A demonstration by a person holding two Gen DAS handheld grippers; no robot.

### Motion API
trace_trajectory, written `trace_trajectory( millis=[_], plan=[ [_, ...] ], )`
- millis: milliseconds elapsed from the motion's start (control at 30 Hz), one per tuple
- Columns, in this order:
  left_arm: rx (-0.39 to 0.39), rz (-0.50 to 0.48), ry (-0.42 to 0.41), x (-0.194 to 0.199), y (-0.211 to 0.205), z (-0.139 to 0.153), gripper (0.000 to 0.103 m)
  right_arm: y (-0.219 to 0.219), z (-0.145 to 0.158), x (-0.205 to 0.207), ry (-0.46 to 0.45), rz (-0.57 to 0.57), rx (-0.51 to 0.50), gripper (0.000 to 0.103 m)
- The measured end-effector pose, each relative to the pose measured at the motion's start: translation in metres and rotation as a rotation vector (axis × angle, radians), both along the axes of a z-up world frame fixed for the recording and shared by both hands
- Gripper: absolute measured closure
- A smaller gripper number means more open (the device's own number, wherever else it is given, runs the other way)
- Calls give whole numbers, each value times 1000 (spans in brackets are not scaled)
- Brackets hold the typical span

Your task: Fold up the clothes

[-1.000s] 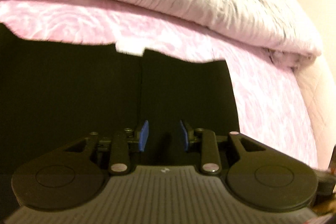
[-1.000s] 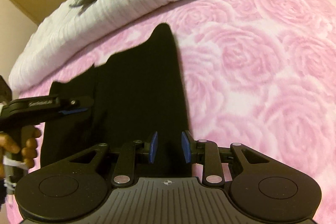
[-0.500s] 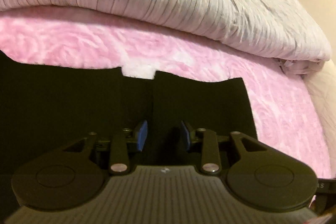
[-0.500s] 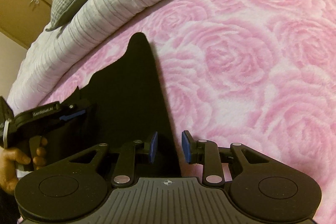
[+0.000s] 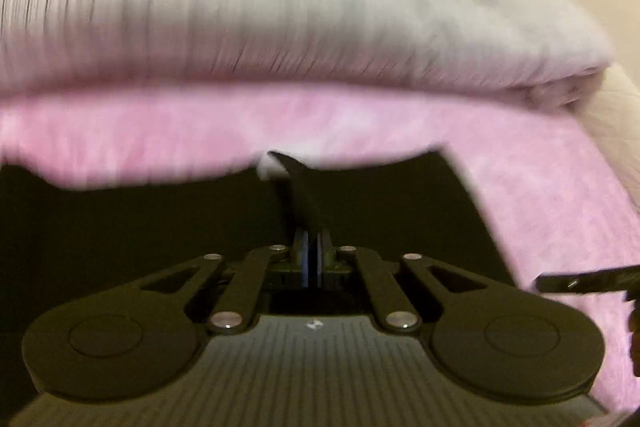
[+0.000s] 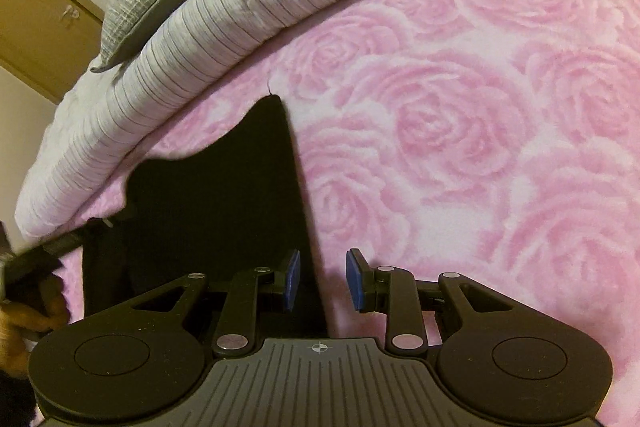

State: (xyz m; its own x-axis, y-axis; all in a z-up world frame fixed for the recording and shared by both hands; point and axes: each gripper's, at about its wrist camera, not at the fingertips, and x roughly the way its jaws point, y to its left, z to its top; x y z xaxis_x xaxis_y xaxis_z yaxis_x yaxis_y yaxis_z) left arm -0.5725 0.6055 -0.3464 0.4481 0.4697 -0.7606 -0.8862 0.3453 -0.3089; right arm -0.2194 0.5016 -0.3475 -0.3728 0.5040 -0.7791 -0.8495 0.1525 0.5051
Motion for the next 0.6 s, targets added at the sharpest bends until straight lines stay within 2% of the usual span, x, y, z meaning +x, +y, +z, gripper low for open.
trace_trajectory(
  millis=[133,333,400,433,567,600],
  plan=[
    [22,3,-31,3,-3,-3,101,4,-7,0,52,-3,18,74],
    [28,-22,-35,4,0,-3,101,24,-38,9,257,-54,18,74],
    [61,-46,-19,5,-2,3,101,31,-45,4,279,-44,23,75],
    [77,-59,-12,5,-3,6,102,34,-44,1,258,-36,24,93],
    [143,-109,19,6,-6,19,101,36,-22,-10,122,25,97,96],
    [132,-122,53,9,-4,14,100,37,-23,-14,80,35,90,96]
  ],
)
